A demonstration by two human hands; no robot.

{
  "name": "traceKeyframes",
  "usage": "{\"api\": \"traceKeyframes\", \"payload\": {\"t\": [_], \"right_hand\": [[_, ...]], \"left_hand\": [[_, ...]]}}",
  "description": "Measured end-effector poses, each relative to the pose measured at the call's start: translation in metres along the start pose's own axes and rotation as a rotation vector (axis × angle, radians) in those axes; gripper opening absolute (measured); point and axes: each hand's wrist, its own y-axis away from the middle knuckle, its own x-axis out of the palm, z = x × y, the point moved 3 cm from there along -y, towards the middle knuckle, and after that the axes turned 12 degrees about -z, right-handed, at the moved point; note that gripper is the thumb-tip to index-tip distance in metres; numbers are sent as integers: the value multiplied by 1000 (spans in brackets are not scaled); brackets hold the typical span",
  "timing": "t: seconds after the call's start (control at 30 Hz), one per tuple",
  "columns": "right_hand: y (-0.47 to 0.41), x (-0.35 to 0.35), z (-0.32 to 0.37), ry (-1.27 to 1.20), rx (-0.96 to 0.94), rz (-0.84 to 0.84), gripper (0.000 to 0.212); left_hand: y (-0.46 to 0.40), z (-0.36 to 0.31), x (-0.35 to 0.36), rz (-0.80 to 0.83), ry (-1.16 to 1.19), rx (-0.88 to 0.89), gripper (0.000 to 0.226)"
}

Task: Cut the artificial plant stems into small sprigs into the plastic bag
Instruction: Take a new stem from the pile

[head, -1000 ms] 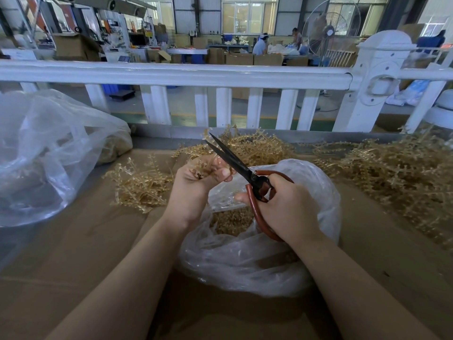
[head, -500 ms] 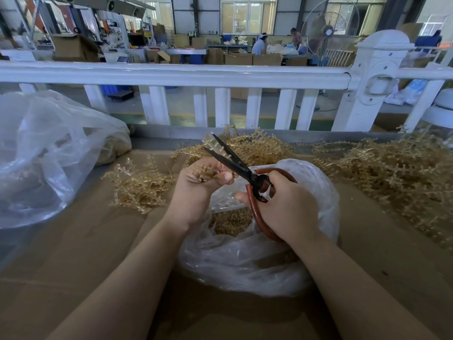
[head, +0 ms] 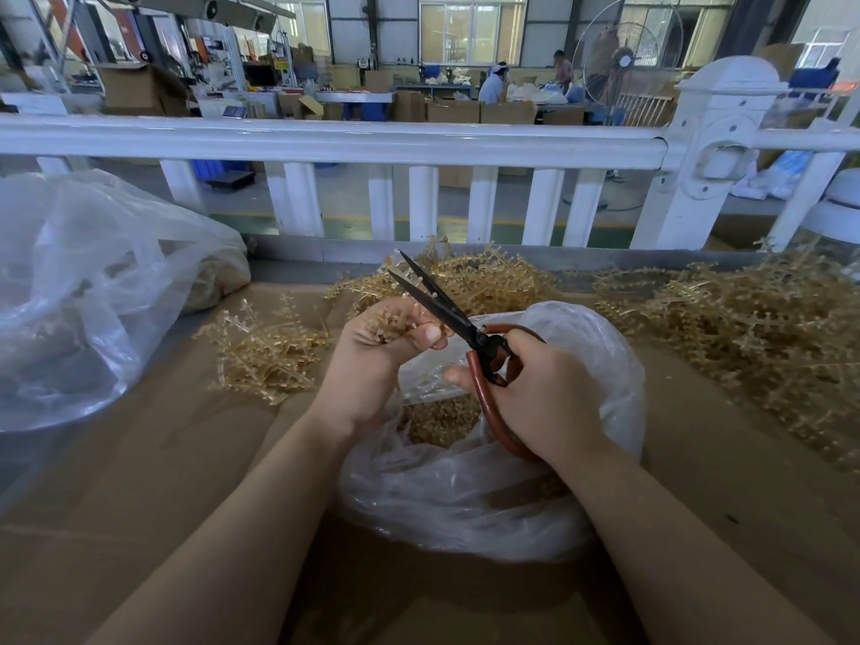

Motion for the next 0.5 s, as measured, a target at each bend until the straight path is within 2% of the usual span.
{"api": "traceKeyframes", "payload": {"t": [0.2,0.37,0.43,0.5], "right_hand": [[1,-1,-1,-6,-12,-35,42],[-1,-3,1,32,1,-57,47],[-1,-3,1,45,9,-58,46],[-2,-4,-1,43,34,-57,51]], "left_hand": [[0,2,-1,8,-6,7,14],[-2,8,-3,11,43,-40,13],[-4,9,-4,50,72,-109,38],[-5,10,-8,50,111,-188,73]]}}
